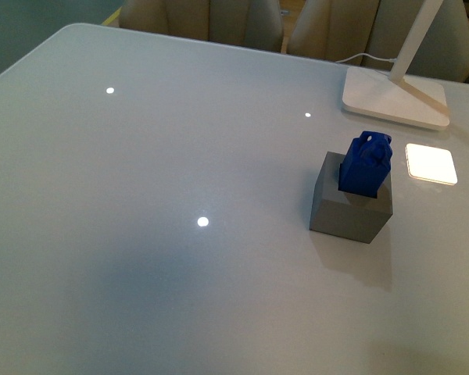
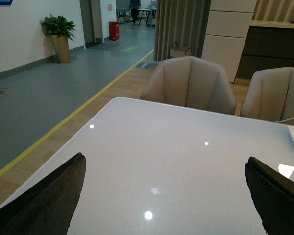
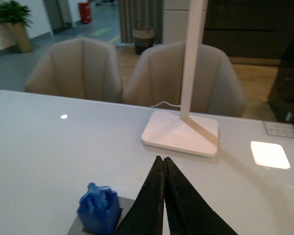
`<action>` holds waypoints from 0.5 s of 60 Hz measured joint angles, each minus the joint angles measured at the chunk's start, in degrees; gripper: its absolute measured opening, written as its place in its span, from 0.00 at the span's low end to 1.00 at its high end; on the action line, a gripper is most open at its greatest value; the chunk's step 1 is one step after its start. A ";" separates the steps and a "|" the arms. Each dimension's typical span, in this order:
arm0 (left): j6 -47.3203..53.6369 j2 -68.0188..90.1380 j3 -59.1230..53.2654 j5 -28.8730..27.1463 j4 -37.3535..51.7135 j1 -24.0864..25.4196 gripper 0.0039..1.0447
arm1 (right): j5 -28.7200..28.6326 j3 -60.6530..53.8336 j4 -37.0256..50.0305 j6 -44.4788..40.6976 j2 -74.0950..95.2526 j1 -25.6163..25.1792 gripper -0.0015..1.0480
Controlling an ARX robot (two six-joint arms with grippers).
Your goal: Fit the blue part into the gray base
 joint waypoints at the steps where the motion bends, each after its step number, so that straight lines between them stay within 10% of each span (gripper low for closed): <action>1: 0.00 0.00 0.00 0.00 0.00 0.00 0.93 | -0.02 -0.39 -0.52 0.00 -0.90 -0.42 0.02; 30: 0.00 0.00 0.00 0.00 0.00 0.00 0.93 | -0.20 -6.45 -18.95 0.00 -25.40 -1.20 0.02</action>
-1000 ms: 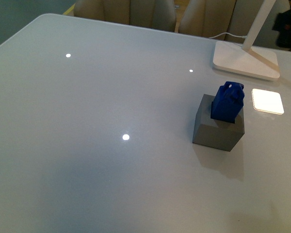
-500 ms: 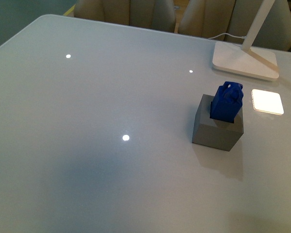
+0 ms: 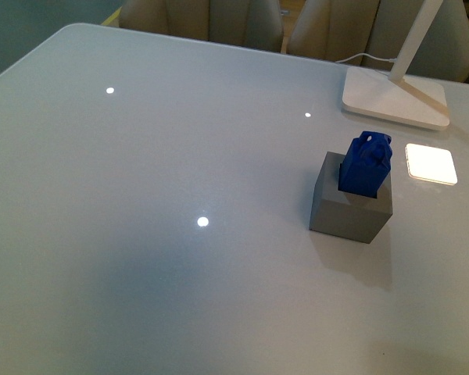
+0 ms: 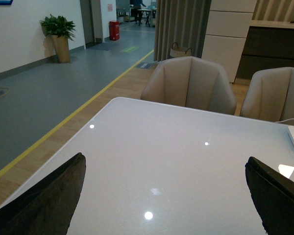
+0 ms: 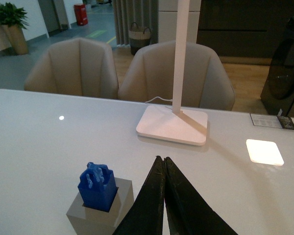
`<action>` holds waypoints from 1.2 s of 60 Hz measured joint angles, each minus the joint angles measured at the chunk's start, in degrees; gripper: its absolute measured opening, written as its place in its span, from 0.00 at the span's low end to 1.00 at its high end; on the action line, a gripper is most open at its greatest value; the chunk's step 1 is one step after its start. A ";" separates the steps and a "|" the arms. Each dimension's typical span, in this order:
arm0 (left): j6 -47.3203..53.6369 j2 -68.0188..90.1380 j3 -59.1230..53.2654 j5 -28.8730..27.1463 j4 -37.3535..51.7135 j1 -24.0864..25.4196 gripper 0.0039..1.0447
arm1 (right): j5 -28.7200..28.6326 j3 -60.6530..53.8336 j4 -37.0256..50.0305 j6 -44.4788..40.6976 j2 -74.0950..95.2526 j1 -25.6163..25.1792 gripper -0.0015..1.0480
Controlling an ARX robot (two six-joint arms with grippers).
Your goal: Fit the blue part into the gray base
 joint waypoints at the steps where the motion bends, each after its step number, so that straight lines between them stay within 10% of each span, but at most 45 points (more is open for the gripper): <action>1: 0.00 0.00 0.00 0.00 0.00 0.00 0.93 | 0.00 -0.02 -0.72 0.00 -0.85 0.00 0.02; 72: 0.02 0.00 0.00 0.00 0.00 0.00 0.93 | -0.04 -0.09 -39.93 0.00 -39.95 0.00 0.02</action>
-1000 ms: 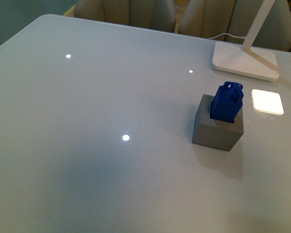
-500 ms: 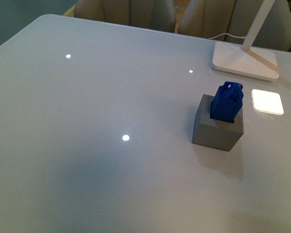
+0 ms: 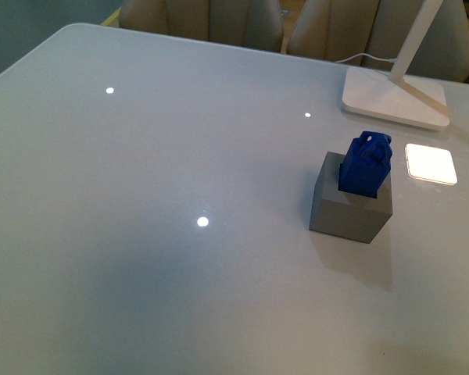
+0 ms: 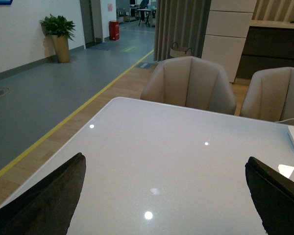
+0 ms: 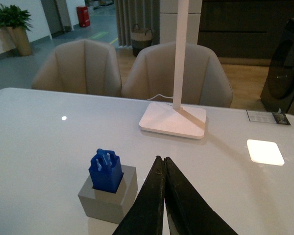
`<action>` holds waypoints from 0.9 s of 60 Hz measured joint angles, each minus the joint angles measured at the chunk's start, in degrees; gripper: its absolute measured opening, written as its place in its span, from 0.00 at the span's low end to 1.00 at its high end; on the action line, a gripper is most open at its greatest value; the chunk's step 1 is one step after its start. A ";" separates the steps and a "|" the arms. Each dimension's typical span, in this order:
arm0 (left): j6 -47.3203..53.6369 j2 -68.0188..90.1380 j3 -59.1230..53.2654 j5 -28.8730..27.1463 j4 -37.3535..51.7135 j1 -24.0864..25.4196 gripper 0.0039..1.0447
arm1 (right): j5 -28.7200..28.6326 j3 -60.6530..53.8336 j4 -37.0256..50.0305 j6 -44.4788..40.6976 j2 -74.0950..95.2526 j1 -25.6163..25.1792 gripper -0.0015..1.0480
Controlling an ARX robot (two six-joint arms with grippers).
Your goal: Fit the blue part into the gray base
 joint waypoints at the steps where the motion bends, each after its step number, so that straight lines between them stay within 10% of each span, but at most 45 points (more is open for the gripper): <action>1: 0.00 0.00 0.00 -0.02 0.00 0.00 0.93 | 0.02 0.00 -1.07 0.00 -1.33 0.00 0.02; 20: -0.02 0.00 0.02 0.00 0.00 0.00 0.93 | 0.02 0.00 -2.05 -0.07 -3.69 0.00 0.03; 54: -0.02 0.00 0.00 0.00 0.00 0.00 0.93 | 0.02 0.00 -2.05 -0.11 -3.72 0.00 0.92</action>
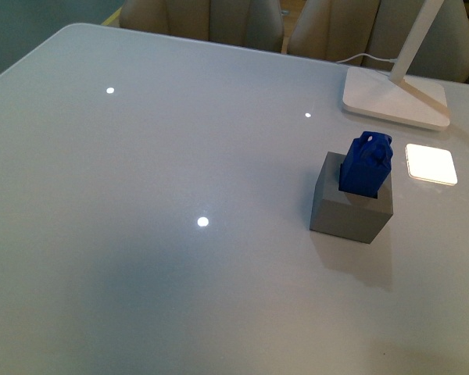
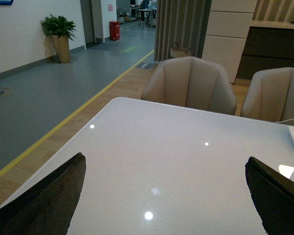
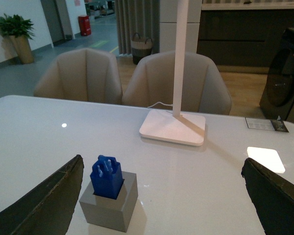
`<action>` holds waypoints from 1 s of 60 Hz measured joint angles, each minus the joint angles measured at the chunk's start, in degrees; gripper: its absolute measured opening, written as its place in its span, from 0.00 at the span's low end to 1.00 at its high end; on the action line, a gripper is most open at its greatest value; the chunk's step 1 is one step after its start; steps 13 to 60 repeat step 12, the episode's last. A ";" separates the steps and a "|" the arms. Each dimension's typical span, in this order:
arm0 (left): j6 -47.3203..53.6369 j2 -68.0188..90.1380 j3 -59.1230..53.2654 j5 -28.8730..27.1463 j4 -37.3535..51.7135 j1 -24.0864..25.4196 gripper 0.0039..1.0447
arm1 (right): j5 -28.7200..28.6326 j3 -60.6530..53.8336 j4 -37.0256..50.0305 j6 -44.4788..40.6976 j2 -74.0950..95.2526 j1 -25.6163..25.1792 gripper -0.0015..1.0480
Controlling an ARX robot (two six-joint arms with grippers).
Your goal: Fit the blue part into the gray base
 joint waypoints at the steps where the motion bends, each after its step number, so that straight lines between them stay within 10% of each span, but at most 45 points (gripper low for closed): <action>1: 0.02 0.00 0.00 0.00 0.00 0.00 0.93 | 0.00 0.00 0.00 0.00 0.00 0.00 0.92; 60: 0.02 0.00 0.00 0.00 0.00 0.00 0.93 | 0.00 0.00 0.00 0.00 0.00 0.00 0.91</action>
